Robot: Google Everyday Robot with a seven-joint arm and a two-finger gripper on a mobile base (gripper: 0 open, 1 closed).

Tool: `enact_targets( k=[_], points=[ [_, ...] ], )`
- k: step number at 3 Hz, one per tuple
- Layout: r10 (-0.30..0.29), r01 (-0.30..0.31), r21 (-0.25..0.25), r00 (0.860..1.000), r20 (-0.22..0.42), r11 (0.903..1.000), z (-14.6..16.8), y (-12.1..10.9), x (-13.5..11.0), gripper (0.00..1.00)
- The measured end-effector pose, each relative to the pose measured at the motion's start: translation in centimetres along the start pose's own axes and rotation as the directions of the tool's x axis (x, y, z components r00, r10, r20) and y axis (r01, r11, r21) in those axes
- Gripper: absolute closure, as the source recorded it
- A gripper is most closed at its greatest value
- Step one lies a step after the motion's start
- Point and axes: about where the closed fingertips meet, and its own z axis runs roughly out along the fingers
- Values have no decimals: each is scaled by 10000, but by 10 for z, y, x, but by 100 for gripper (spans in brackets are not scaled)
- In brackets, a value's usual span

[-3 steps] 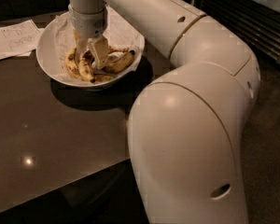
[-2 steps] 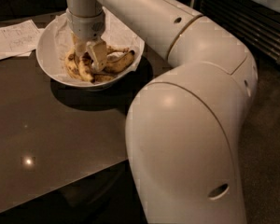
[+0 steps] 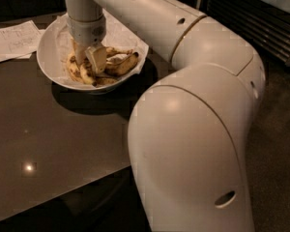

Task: Pick banana from white bowl

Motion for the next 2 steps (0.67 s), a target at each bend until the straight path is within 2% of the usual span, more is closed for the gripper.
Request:
enact_targets(
  k=[1, 2],
  points=[
    [389, -392, 287, 9992, 115, 9988, -8, 10, 0, 83],
    [1036, -1054, 649, 9942, 305, 9923, -19, 23, 2, 100]
  ],
)
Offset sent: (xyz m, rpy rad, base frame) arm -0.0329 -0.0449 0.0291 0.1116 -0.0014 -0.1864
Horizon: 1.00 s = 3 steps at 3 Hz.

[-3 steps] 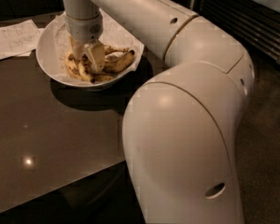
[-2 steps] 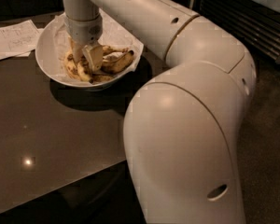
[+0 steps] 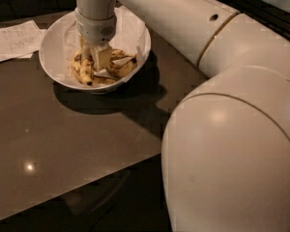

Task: Pick banana from white bowl

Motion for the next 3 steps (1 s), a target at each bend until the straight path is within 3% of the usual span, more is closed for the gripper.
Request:
enact_targets(
  k=[3],
  points=[
    [215, -226, -269, 9990, -385, 9994, -24, -12, -12, 100]
  ],
)
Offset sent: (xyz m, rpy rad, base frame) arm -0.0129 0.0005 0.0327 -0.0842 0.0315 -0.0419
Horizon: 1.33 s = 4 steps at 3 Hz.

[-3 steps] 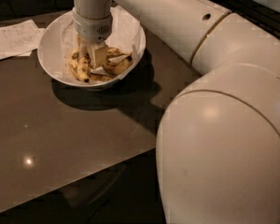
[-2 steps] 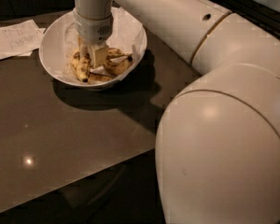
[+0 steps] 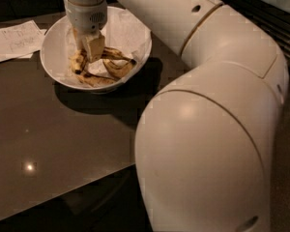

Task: Pick banana from white bowl

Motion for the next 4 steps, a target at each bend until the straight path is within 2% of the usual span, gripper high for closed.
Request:
enact_targets(
  k=[1, 2, 3, 4],
  points=[
    [-81, 84, 186, 9998, -180, 9998, -13, -17, -8, 100],
    [-118, 148, 520, 9983, -573, 9985, -30, -22, -14, 100],
    [-131, 173, 835, 9986, -503, 9964, -28, -31, -16, 100],
    [94, -71, 742, 9995, -301, 9972, -34, -17, -20, 100]
  ],
)
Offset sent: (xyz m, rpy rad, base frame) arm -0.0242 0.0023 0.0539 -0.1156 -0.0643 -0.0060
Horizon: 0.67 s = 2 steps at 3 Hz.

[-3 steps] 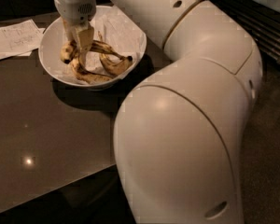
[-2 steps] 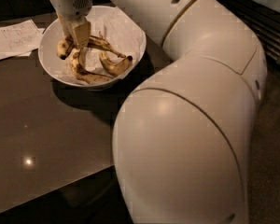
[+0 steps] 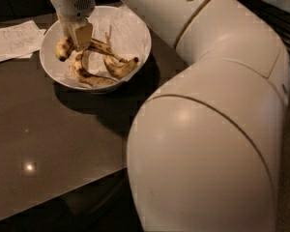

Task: Pick banana from white bowl

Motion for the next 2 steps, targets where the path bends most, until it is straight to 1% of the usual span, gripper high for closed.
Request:
enact_targets(
  k=[1, 2],
  points=[
    [693, -686, -224, 9971, 317, 9974, -16, 48, -5, 100],
    [685, -681, -109, 9970, 352, 9976, -14, 47, -7, 100]
  ],
)
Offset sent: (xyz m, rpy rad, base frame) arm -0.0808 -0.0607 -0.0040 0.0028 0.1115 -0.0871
